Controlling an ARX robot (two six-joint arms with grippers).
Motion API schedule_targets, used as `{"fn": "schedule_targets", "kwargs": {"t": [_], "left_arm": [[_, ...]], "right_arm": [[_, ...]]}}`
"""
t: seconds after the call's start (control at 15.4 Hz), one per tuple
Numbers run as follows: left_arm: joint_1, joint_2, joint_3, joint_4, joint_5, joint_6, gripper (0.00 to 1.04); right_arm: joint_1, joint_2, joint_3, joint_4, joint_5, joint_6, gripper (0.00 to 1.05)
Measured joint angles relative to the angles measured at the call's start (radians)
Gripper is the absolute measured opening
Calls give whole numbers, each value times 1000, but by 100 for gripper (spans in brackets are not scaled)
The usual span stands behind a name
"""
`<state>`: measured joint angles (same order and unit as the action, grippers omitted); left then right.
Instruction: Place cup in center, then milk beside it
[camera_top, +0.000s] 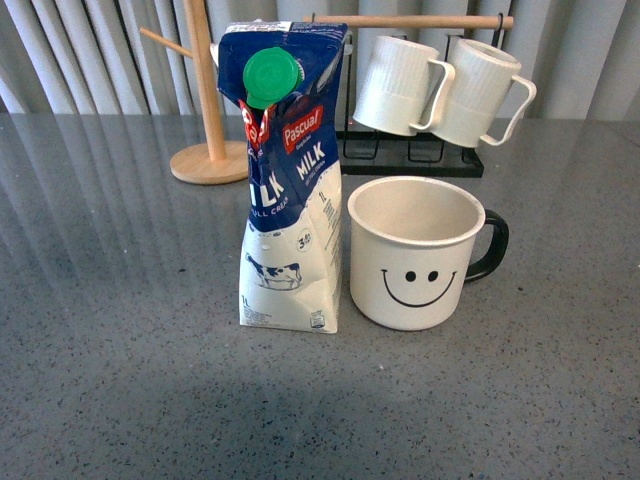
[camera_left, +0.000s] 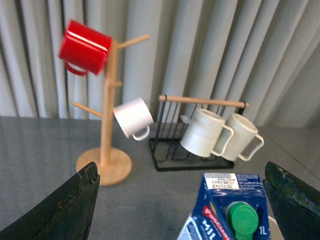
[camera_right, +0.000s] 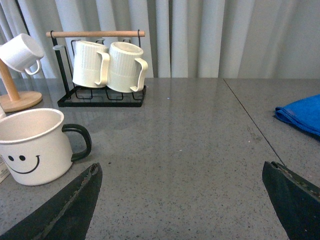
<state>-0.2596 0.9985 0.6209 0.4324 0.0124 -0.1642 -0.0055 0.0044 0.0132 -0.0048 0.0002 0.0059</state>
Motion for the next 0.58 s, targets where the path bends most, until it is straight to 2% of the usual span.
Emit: {"fn": "schedule_targets", "kwargs": {"t": [0.06, 0.13, 0.19, 0.26, 0.32, 0.39, 0.45, 0.52, 0.58], "left_arm": [[50, -65, -14, -25, 32, 15, 98], [87, -151, -22, -143, -53, 60, 90], [142, -246, -86, -197, -107, 107, 77], [173, -314, -182, -166, -114, 130, 61], [176, -339, -227, -146, -100, 140, 50], [241, -370, -298, -139, -22, 147, 34], [265, -388, -335, -128, -26, 146, 23], [261, -435, -374, -113, -13, 147, 6], [256, -460, -399, -109, -13, 147, 1]], "right_arm": [[0, 0, 0, 0, 0, 0, 98], [0, 0, 0, 0, 0, 0, 98], [0, 0, 0, 0, 0, 0, 98], [0, 0, 0, 0, 0, 0, 98], [0, 0, 0, 0, 0, 0, 98], [0, 0, 0, 0, 0, 0, 98], [0, 0, 0, -1, 0, 0, 98], [0, 0, 0, 0, 0, 0, 98], [0, 0, 0, 0, 0, 0, 98]]}}
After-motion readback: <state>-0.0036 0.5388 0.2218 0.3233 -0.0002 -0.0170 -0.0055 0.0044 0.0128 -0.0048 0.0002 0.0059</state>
